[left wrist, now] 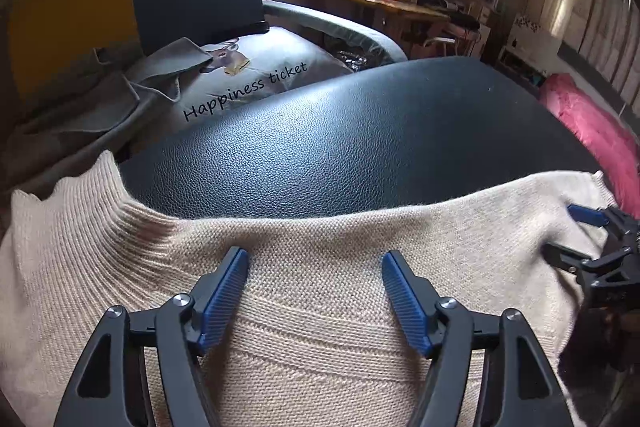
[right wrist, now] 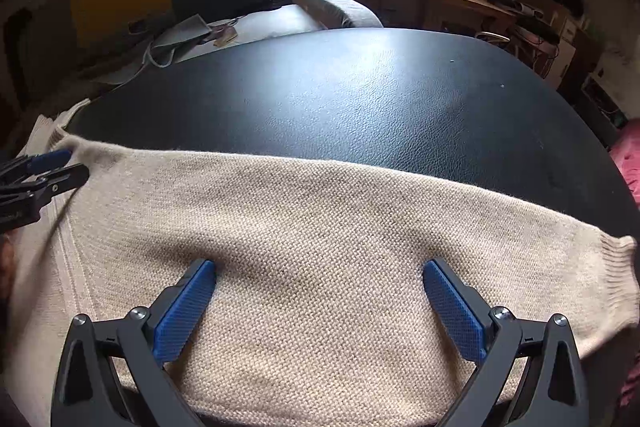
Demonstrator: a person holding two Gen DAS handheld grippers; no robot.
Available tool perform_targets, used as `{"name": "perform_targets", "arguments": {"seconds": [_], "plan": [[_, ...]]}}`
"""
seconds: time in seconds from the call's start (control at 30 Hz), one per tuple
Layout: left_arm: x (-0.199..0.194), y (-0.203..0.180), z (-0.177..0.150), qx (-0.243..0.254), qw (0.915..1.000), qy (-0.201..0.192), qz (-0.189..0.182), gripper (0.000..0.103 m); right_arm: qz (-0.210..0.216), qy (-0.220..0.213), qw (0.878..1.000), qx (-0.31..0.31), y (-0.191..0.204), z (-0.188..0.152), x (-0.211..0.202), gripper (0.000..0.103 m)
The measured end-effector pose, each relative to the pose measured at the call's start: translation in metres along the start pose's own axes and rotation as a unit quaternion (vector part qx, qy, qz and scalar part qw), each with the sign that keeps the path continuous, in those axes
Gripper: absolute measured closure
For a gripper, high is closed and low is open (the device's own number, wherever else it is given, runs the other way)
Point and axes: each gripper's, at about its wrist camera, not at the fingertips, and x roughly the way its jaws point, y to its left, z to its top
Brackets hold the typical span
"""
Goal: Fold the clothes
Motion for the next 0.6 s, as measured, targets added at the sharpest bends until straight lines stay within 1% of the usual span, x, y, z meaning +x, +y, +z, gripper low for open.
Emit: {"name": "perform_targets", "arguments": {"seconds": [0.07, 0.1, 0.13, 0.17, 0.23, 0.33, 0.37, 0.43, 0.5, 0.6], "plan": [[-0.002, 0.000, 0.000, -0.005, 1.0000, -0.001, 0.000, 0.032, -0.002, -0.005, 1.000, 0.002, -0.001, -0.003, -0.002, 0.000], [-0.007, -0.001, 0.001, -0.013, 0.9999, -0.003, 0.002, 0.035, 0.000, -0.006, 1.000, 0.003, -0.001, -0.005, -0.003, 0.000], [-0.014, -0.001, 0.003, -0.025, 0.9997, -0.005, 0.001, 0.040, 0.000, -0.007, 1.000, 0.004, -0.002, -0.006, -0.004, 0.000], [-0.021, -0.001, 0.004, -0.038, 0.9993, -0.008, 0.001, 0.040, 0.000, -0.007, 1.000, 0.004, -0.003, -0.007, -0.006, 0.000], [-0.052, 0.010, -0.006, -0.083, 0.9960, -0.032, -0.003, 0.040, 0.001, -0.008, 1.000, 0.004, 0.000, -0.006, -0.006, 0.000], [-0.105, 0.033, -0.043, -0.140, 0.9877, -0.069, 0.001, 0.039, 0.004, -0.010, 1.000, 0.004, 0.003, -0.005, -0.007, 0.000], [-0.119, 0.040, -0.057, -0.153, 0.9855, -0.073, 0.010, 0.039, 0.004, -0.011, 1.000, 0.004, 0.003, -0.004, -0.007, 0.000], [-0.144, 0.053, -0.088, -0.169, 0.9821, -0.073, 0.038, 0.039, 0.005, -0.011, 1.000, 0.004, 0.003, -0.003, -0.007, 0.000], [-0.166, 0.068, -0.119, -0.190, 0.9775, -0.071, 0.057, 0.039, 0.004, -0.010, 1.000, 0.002, 0.001, 0.000, -0.004, 0.000], [-0.193, 0.094, -0.154, -0.212, 0.9705, -0.069, 0.090, 0.039, 0.002, -0.006, 1.000, -0.001, 0.001, 0.004, -0.001, 0.000]]}}
